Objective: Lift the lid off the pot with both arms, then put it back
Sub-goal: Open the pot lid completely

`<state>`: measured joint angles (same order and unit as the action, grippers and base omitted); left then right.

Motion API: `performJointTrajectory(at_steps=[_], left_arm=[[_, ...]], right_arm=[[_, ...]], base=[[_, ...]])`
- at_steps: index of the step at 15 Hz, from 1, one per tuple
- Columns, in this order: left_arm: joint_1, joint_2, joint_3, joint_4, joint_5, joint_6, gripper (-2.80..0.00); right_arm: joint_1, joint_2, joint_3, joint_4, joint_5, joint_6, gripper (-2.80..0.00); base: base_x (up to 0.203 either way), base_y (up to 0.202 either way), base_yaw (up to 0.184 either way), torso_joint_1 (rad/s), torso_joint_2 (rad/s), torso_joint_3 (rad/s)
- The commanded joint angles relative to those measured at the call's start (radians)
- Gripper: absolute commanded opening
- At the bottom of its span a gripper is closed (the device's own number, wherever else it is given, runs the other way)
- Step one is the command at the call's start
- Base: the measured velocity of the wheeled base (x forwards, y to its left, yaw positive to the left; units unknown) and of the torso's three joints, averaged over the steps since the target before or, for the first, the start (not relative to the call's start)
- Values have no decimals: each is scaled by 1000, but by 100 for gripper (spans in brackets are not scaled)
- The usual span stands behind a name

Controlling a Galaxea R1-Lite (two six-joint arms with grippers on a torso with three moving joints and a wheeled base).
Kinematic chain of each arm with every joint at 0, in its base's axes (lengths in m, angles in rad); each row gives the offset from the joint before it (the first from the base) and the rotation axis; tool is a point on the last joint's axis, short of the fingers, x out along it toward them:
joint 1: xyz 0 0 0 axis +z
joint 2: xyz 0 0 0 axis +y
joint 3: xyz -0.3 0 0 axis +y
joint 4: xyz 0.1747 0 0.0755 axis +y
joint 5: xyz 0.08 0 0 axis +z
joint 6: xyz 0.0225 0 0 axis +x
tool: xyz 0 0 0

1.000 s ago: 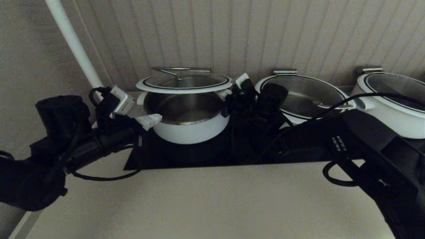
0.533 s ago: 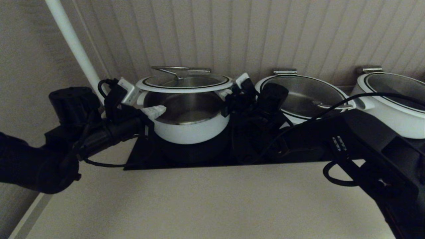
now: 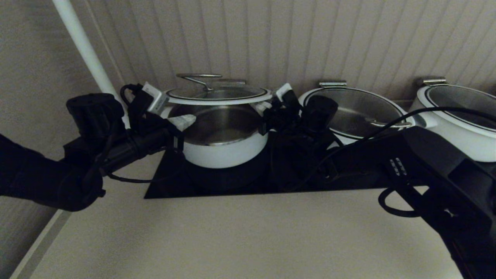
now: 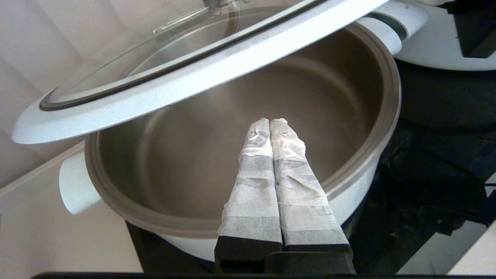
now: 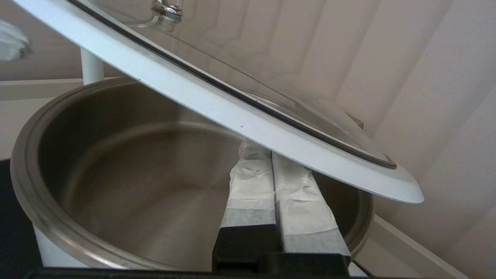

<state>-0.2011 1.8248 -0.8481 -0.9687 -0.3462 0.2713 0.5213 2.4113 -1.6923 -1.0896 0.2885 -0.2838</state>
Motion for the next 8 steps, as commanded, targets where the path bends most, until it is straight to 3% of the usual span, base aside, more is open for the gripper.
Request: performJointTrajectory(at_steps=[1,8], left_arm=[[0,13,-12,-5,-2,0,-280],[0,24,-69,-3,-1,0,-280]], right_arm=[[2,-4,2,-7,1,-3,-280],[16,-17,8,-7,1,-5,-280]], base=[[0,0,0,0,0,0],[0,0,0,0,0,0]])
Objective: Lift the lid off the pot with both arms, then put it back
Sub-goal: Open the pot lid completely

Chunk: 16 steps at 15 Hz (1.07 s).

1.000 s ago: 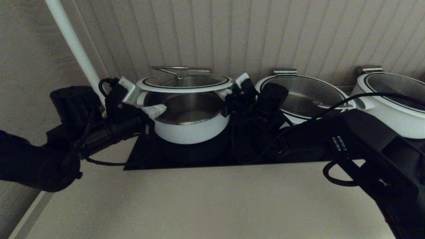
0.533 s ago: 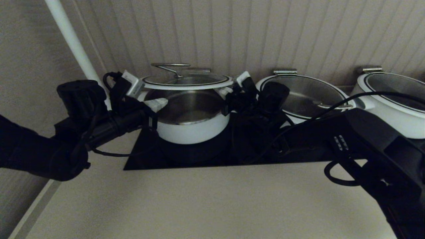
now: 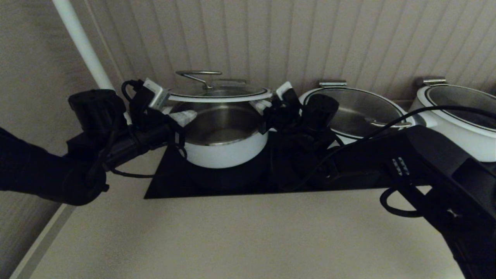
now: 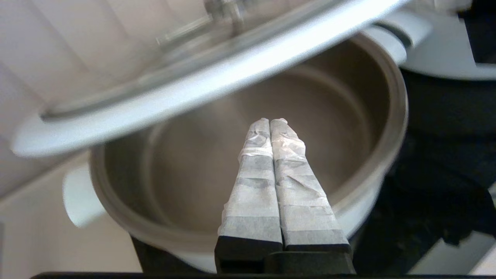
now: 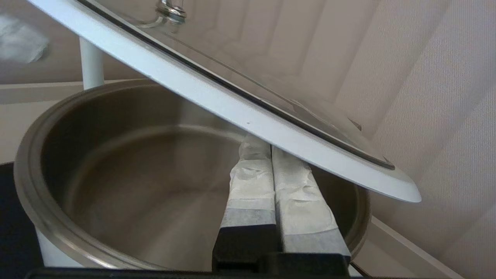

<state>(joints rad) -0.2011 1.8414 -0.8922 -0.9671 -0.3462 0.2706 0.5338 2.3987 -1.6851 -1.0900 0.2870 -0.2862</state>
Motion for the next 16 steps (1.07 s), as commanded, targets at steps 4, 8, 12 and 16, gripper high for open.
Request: performJointTrajectory(at_steps=[4,8,12,16], left_arm=[[0,24,-85,-4,-2,1,-280],[0,25,-85,4,-2,1,-280],[0,24,-85,4,-2,1,-280],[0,21,-85,4,-2,1,-280]], right_arm=[[18,-7,11,-12,3,-3,-280],[39,-36,110,-48,3,-4,-280],[46,-98,268,-106,3,-6,-280],[46,-186,410,-139,3,-7,-280]], base=[[0,0,0,0,0,0],[0,0,0,0,0,0],[0,0,0,0,0,0],[0,0,0,0,0,0]])
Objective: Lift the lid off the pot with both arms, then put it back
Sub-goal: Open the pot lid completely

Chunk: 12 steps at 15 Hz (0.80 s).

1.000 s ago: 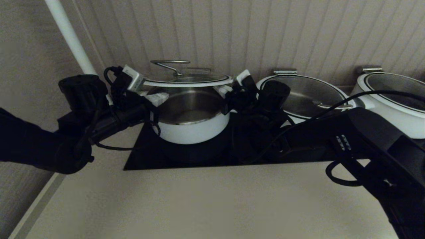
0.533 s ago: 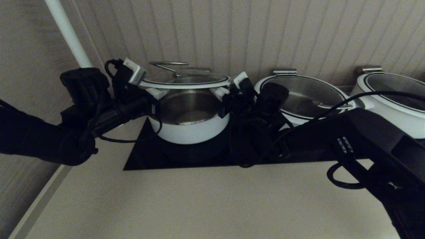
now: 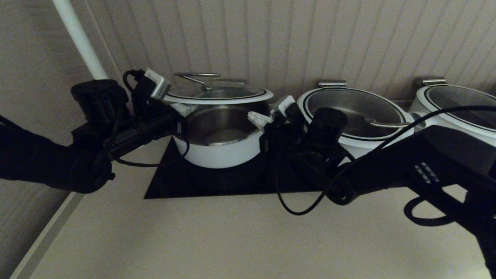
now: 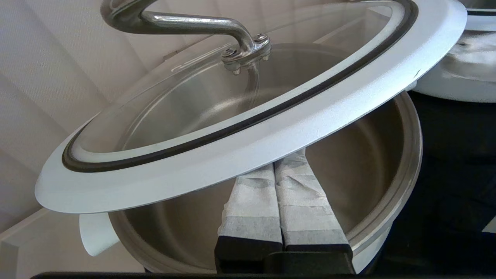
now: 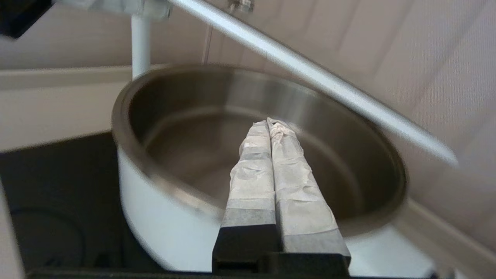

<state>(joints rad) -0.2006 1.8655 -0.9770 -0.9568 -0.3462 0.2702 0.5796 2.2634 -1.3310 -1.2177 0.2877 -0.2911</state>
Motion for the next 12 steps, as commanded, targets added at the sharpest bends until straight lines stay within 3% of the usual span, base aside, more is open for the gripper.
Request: performJointTrajectory(at_steps=[1,8,12], left_arm=[[0,-3,0,-7,-2,1,-280],[0,0,0,-7,-2,1,-280],[0,0,0,-7,-2,3,-280]], right_arm=[[0,-78,91,-20,2,-3,-280],[0,-387,473,-28,-4,-1,-280],[-4,-608,694,-21,-78,2,-280]], base=[[0,0,0,0,0,0],[0,0,0,0,0,0],[0,0,0,0,0,0]])
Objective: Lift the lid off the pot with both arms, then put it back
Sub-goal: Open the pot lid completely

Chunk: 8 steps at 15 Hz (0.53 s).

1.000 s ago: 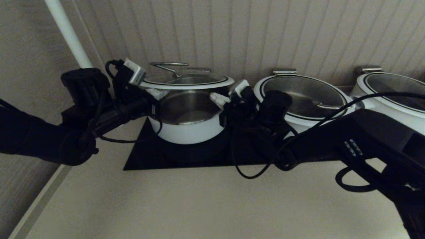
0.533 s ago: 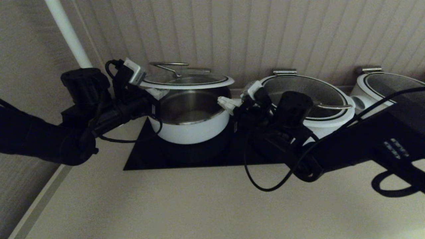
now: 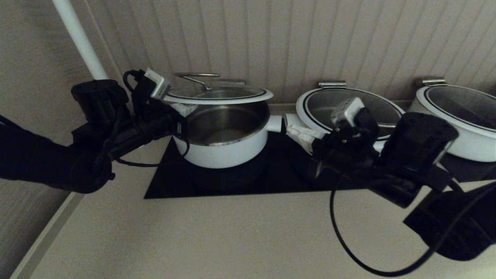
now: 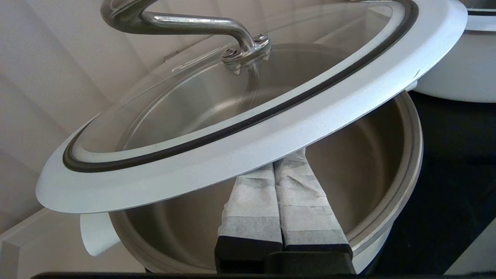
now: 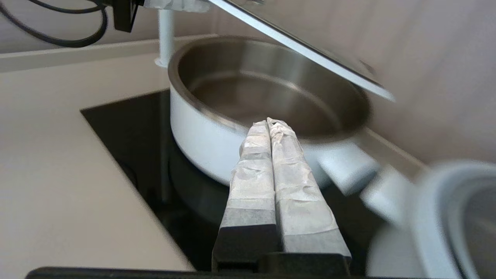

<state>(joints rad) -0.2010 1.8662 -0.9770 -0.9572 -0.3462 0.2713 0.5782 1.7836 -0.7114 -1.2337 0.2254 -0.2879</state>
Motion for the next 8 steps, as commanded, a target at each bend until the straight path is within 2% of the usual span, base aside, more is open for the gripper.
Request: performJointTrajectory(at_steps=[1,5,8], left_arm=[[0,-2,0,-6,-2,1,-280],[0,-9,-2,-6,-2,0,-280],[0,-12,-2,-6,-2,0,-280]], right_arm=[[-9,-181,123,-3,-35,0,-280],[-71,-322,307,-5,-113,-1,-280],[-174,-408,416,-5,-166,-7,-280]], base=[[0,0,0,0,0,0],[0,0,0,0,0,0],[0,0,0,0,0,0]])
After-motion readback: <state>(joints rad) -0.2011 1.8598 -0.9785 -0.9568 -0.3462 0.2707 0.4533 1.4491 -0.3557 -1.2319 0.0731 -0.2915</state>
